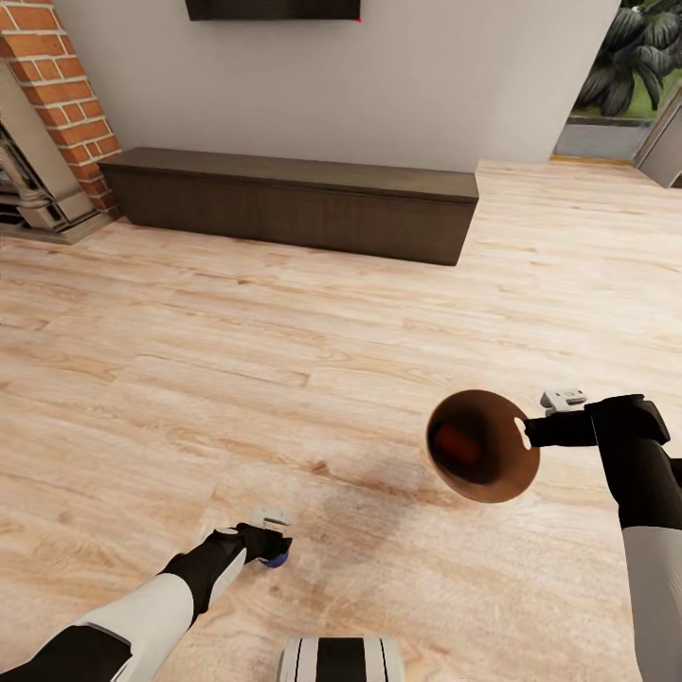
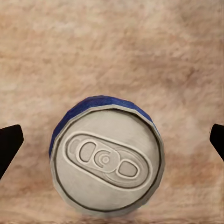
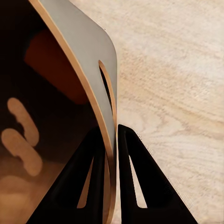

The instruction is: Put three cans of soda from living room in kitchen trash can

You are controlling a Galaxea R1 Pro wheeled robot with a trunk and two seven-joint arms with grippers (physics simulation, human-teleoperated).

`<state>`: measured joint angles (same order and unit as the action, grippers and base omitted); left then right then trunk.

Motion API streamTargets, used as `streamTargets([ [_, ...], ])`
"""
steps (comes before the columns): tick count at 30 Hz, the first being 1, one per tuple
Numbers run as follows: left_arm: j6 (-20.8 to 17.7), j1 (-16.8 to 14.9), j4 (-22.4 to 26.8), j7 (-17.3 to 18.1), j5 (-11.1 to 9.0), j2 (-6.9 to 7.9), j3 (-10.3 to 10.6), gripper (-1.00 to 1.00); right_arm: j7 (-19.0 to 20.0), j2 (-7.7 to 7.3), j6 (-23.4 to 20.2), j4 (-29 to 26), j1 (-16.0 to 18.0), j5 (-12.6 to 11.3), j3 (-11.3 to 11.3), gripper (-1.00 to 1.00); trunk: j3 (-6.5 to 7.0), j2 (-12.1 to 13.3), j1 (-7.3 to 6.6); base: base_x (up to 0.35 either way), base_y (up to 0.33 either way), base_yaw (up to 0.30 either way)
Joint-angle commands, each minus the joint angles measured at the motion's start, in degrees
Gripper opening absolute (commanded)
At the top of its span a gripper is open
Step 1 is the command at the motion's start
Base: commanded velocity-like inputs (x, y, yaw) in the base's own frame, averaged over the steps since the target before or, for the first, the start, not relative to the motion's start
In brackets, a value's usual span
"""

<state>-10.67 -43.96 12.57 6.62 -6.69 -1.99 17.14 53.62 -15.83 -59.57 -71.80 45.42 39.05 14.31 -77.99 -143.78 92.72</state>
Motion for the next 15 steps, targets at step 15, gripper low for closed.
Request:
streamTargets([
  [15,-0.03,0.01,0.02,0.01,-0.15,0.05,0.0,1.0,0.35,0.0,-0.43,0.0,0.02,-0.93,0.02,-1.0,-0.22,-0.02,0.02,-0.048,0.0,0.0],
])
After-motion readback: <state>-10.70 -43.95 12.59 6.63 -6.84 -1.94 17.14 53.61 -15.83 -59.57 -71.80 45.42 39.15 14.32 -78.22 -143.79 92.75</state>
